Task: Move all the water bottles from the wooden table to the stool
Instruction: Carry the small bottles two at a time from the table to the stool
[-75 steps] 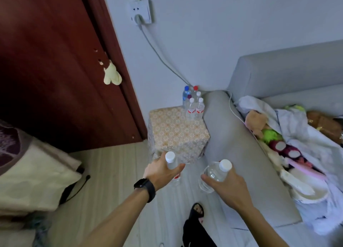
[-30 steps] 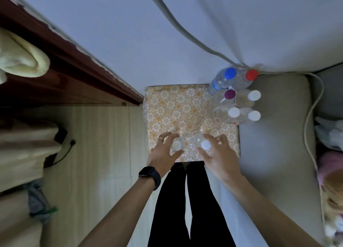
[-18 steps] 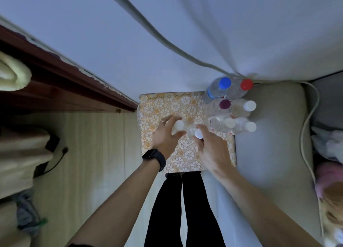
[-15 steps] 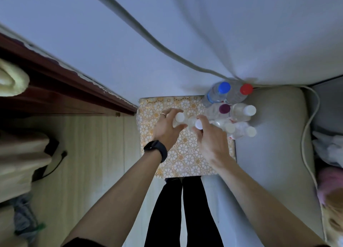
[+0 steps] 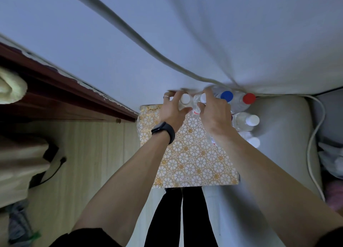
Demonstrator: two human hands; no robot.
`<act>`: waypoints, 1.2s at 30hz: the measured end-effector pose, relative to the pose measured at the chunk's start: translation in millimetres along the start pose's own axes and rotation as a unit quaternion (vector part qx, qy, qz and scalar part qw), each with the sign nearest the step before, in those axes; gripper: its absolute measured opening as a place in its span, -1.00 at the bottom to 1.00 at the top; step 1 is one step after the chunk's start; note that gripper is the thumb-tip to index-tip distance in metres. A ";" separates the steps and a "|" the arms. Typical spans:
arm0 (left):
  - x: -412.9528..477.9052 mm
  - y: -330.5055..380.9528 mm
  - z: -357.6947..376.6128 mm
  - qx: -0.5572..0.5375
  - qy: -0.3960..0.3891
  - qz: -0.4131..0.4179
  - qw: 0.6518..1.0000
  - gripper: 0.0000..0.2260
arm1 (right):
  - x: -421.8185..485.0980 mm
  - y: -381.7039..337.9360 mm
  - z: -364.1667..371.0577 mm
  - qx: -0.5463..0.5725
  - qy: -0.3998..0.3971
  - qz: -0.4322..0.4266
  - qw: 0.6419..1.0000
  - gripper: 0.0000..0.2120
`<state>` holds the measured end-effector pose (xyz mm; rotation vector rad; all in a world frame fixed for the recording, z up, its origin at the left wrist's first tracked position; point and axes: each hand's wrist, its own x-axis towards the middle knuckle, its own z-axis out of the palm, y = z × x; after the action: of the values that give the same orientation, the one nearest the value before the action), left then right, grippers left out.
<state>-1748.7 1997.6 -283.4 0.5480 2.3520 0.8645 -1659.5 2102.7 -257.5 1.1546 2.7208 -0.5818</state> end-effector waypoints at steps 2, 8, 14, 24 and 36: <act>-3.4 1.5 2.5 0.011 0.012 -0.006 1.000 -0.57 | -0.9 0.4 0.8 0.007 0.001 0.003 1.000 -0.63; -5.4 2.2 3.9 -0.012 0.017 -0.018 1.000 -0.55 | -4.9 4.0 2.3 0.014 0.003 -0.001 1.000 -0.66; -16.3 0.1 1.3 -0.035 -0.003 -0.019 0.999 -0.46 | -3.4 4.9 8.0 0.024 -0.006 0.010 1.000 -0.61; -95.7 -2.6 -44.9 0.053 -0.079 -0.073 0.993 -0.42 | -72.8 -0.5 -39.1 0.045 -0.102 -0.001 0.994 -0.26; -286.4 -1.4 -114.3 0.035 0.031 -0.142 0.989 -0.55 | -227.0 -44.4 -123.7 0.094 -0.188 -0.204 0.956 -0.62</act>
<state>-1605.1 1789.3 -107.2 0.2067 2.4478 0.6794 -1528.7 1972.8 -70.9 0.4332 2.6042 -1.0131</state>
